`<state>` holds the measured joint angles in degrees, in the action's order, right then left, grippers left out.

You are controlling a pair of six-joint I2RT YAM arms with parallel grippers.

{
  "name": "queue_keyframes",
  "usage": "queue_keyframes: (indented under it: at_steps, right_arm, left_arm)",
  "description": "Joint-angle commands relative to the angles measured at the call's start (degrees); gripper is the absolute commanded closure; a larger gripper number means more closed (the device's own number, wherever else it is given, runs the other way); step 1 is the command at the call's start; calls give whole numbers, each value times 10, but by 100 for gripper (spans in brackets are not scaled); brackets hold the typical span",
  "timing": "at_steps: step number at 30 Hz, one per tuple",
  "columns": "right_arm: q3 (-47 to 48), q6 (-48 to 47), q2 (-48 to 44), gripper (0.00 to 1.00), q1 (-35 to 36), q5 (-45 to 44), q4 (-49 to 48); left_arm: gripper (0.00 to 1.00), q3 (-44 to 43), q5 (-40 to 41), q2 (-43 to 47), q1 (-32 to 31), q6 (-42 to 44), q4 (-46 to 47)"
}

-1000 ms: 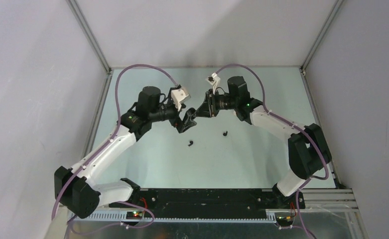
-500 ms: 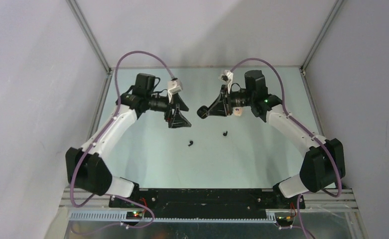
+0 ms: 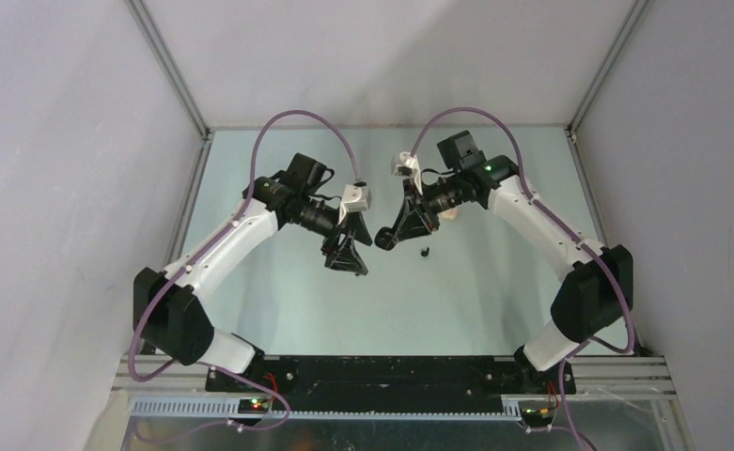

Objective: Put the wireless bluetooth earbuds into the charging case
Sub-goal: Pass from the right arm to the left

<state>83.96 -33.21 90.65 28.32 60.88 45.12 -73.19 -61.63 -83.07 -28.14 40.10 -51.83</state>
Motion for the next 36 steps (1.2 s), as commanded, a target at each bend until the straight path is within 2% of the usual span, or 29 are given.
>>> queue_keyframes:
  at_steps: [1,6,12,28,35,36]
  right_arm:
    - [42,-120,27,90,15,24,146]
    - [46,-132,39,90,32,24,165]
    - [51,-125,42,90,39,36,162]
    - [38,-70,33,91,49,42,102]
    - [35,-63,26,92,53,39,94]
    - [34,-63,26,92,54,39,92]
  left_arm:
    - [15,-9,-3,-2,-7,23,-10]
    - [20,-3,-4,-2,-13,6,7]
    - [21,11,11,-6,-23,-15,34]
    - [41,10,-3,-1,-42,-21,32]
    - [71,8,0,-6,-47,-19,30]
    - [78,8,0,-7,-49,-19,30]
